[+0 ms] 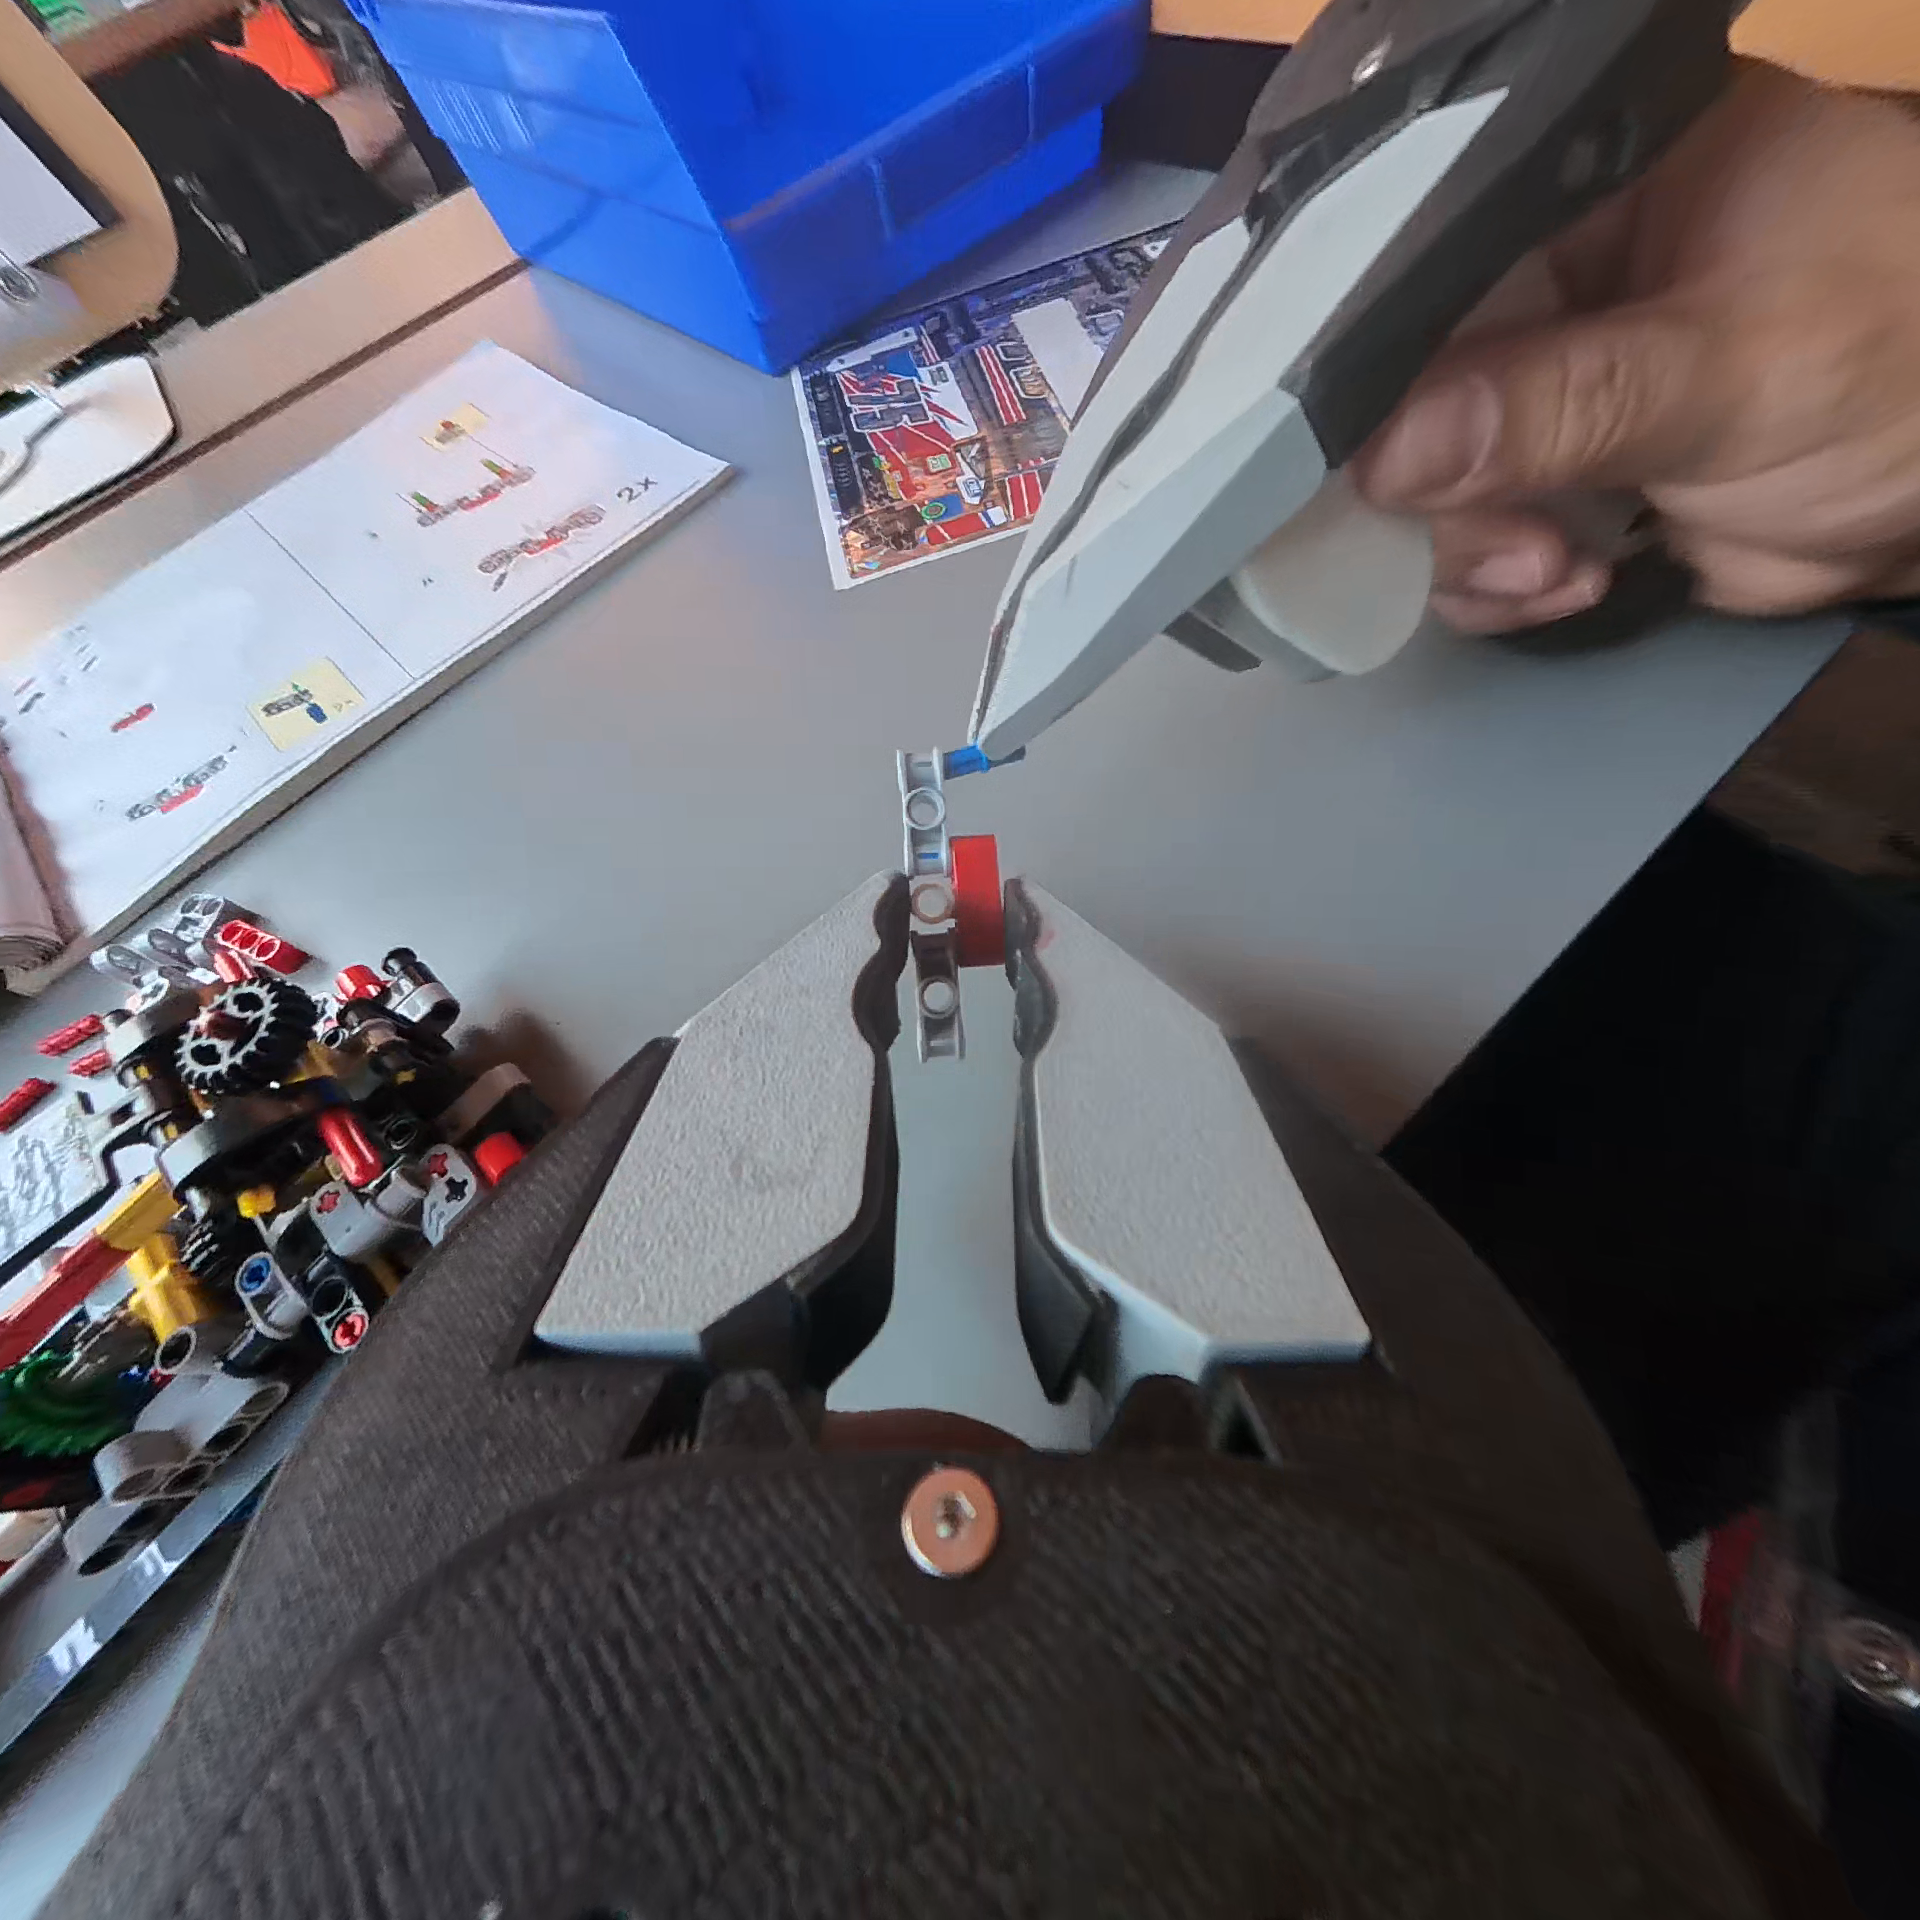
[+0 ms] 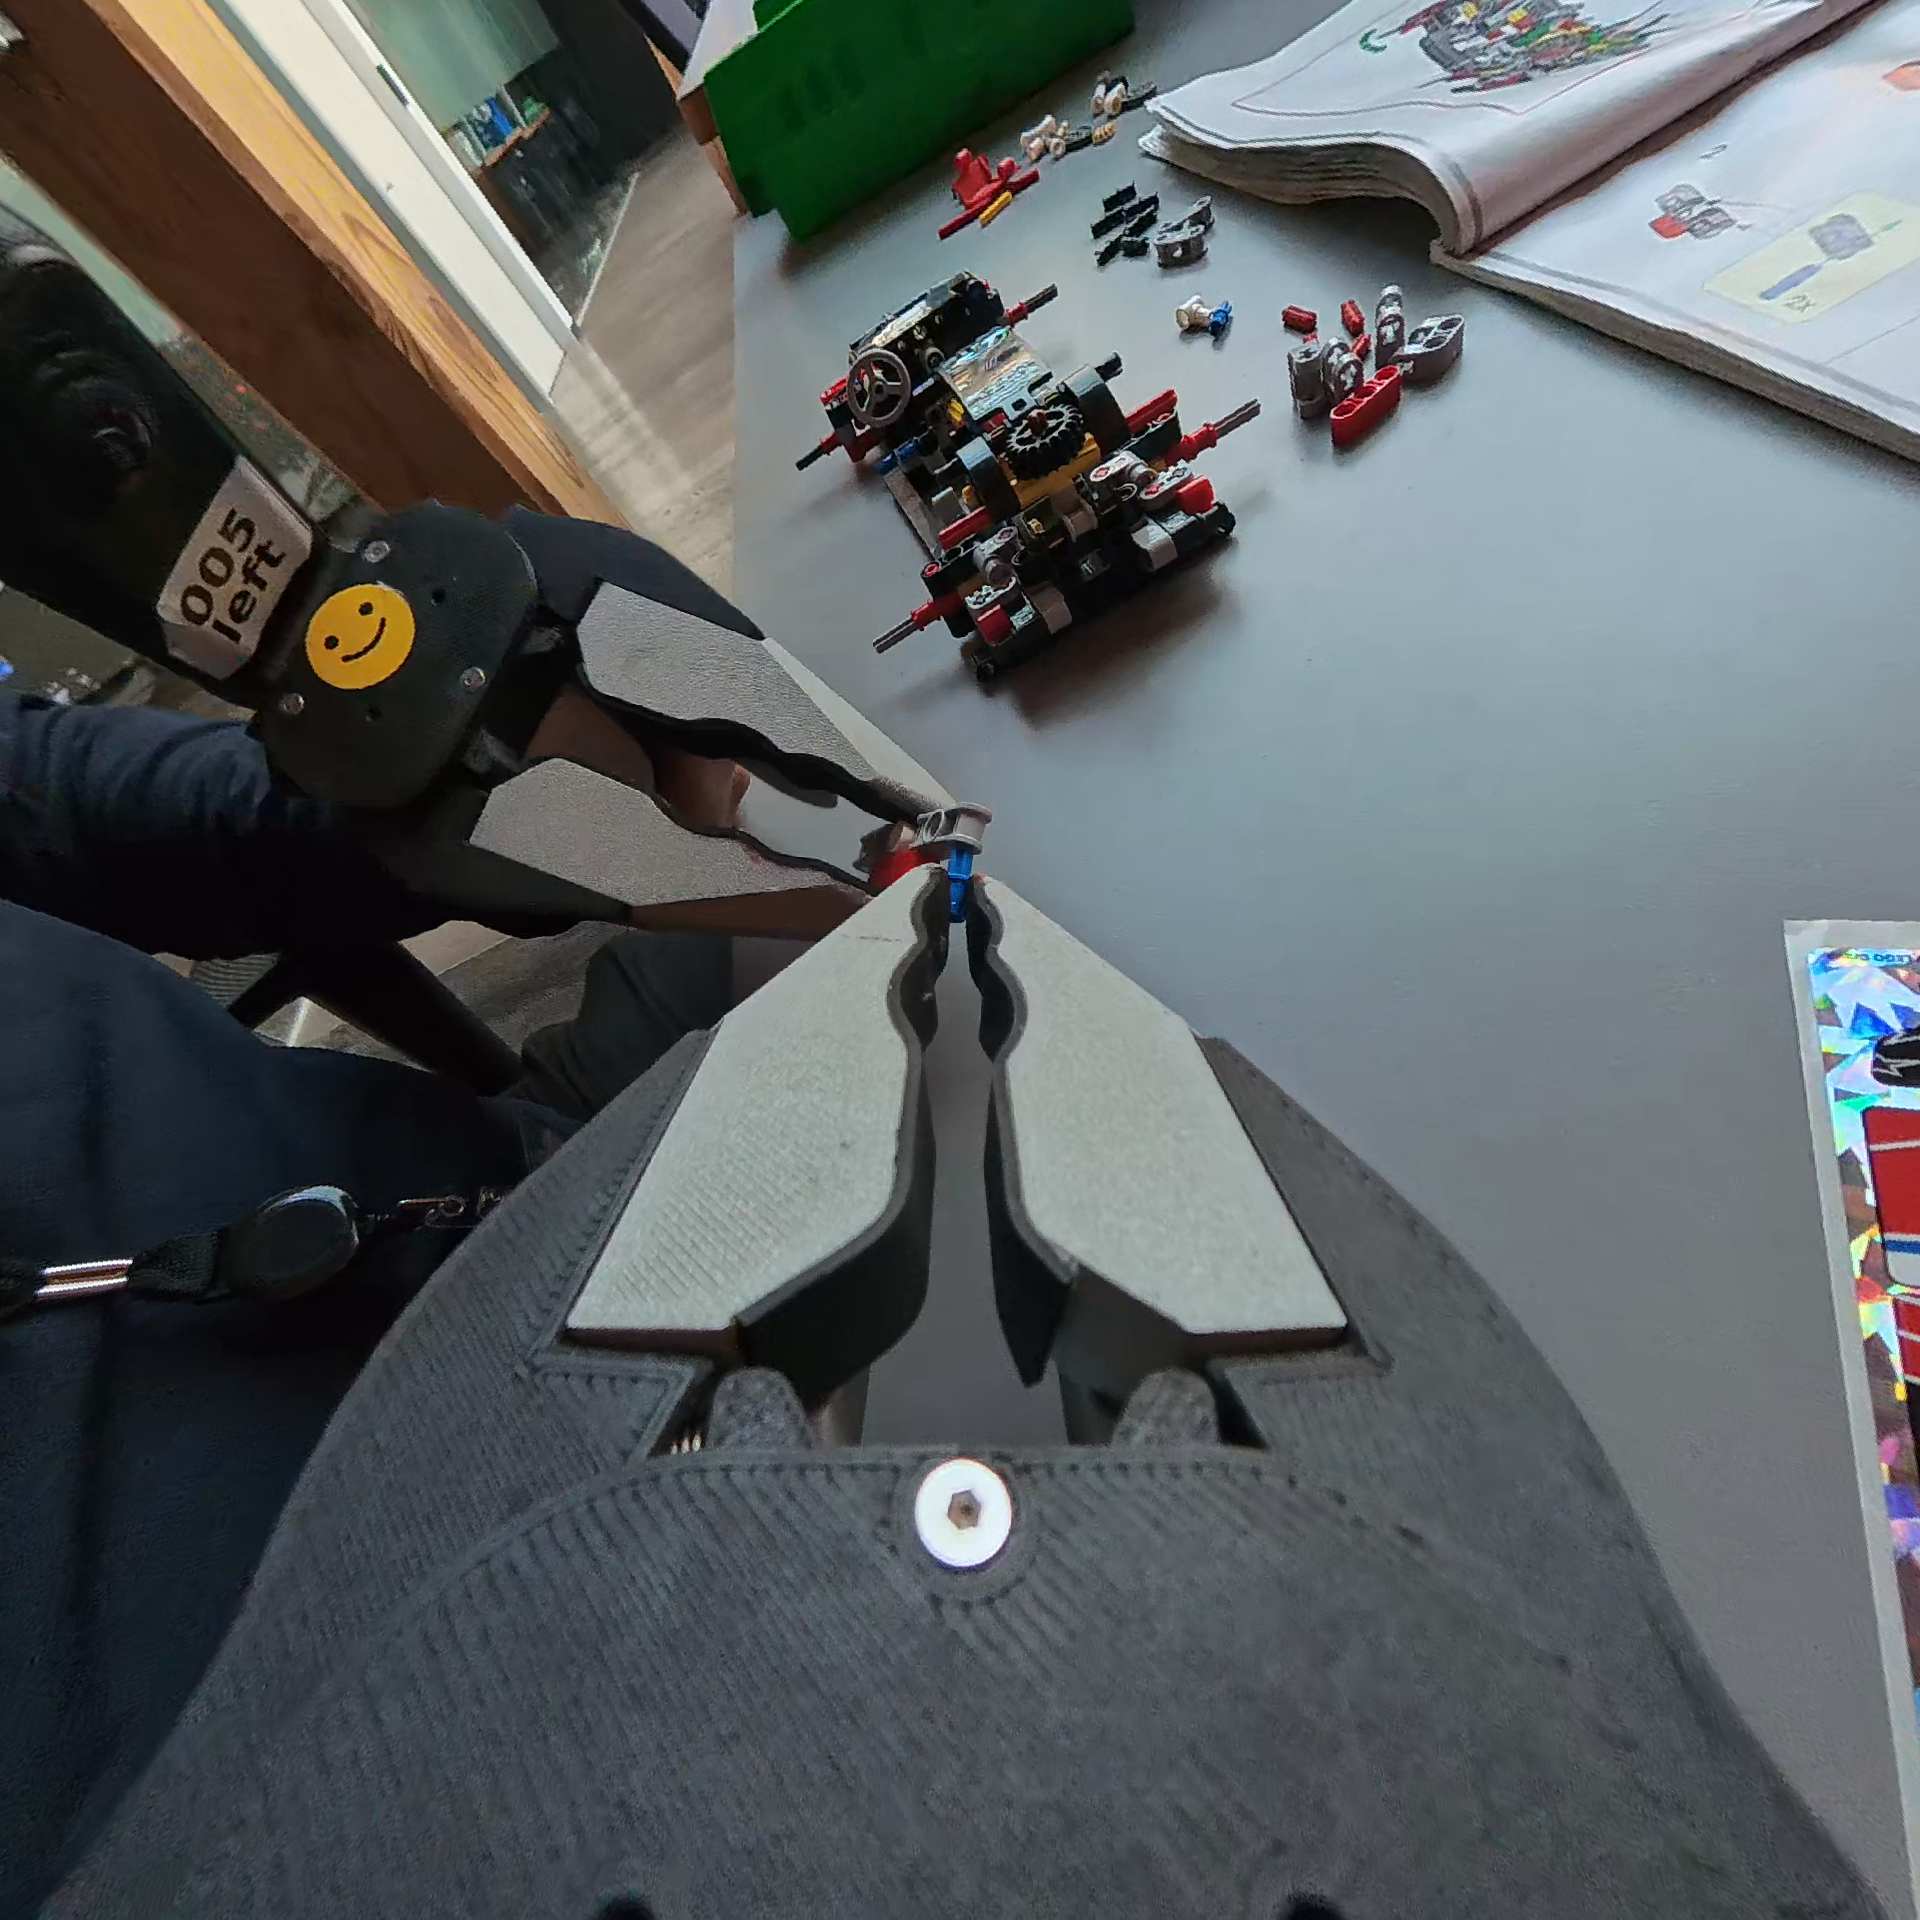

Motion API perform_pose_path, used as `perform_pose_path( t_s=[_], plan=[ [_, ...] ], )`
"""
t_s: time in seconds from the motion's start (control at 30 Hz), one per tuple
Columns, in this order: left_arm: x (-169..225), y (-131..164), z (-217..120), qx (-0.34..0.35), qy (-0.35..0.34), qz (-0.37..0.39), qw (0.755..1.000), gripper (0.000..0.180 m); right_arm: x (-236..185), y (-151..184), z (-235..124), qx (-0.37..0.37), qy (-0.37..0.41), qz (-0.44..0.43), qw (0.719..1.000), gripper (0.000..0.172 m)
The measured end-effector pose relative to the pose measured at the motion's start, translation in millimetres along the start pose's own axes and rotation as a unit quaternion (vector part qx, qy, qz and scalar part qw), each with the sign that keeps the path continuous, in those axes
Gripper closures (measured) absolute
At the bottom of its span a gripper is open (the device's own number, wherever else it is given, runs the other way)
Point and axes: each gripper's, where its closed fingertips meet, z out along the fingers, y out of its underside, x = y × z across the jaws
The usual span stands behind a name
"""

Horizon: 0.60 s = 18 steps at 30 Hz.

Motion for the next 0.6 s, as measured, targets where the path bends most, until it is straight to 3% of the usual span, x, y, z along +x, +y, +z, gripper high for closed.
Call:
perform_pose_path(
  t_s=[0.23,0.5,0.6],
  plan=[
    [1,-2,1,0.003,0.005,-0.001,1.000,0.166,0,-2,-1,0.007,-0.004,0.004,1.000,0.172],
    [-5,22,12,-0.091,0.016,-0.003,0.996,0.166,13,2,1,-0.008,0.041,0.009,0.999,0.172],
    [-5,23,13,-0.097,0.023,-0.015,0.995,0.166,13,5,0,-0.022,0.044,-0.008,0.999,0.172]
  ],
)
